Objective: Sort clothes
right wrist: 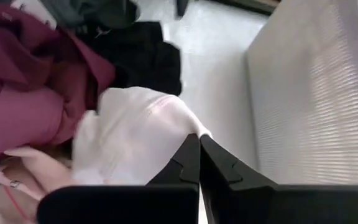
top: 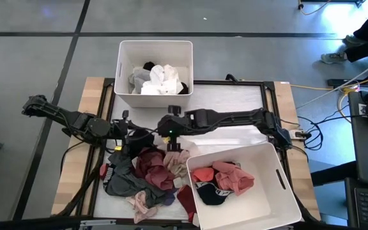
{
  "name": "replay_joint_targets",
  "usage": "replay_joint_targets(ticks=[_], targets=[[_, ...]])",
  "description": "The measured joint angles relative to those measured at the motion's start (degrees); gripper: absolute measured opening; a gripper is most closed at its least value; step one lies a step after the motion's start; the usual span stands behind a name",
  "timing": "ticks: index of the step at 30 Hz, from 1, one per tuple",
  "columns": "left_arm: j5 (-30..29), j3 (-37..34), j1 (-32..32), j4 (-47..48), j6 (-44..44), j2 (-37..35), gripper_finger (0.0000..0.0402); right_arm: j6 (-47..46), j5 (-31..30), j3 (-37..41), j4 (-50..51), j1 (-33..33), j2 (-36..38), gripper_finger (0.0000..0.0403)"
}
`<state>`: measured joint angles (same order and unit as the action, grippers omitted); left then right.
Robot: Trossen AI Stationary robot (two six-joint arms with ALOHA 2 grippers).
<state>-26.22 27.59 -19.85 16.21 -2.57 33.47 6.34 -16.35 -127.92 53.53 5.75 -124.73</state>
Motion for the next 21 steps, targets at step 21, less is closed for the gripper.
replay_joint_targets(ticks=[21], targets=[[0.0,0.0,0.0,1.3,-1.4,0.0,0.0153,-0.3,-11.2,-6.4,7.2,-0.5,12.8,0.0001]])
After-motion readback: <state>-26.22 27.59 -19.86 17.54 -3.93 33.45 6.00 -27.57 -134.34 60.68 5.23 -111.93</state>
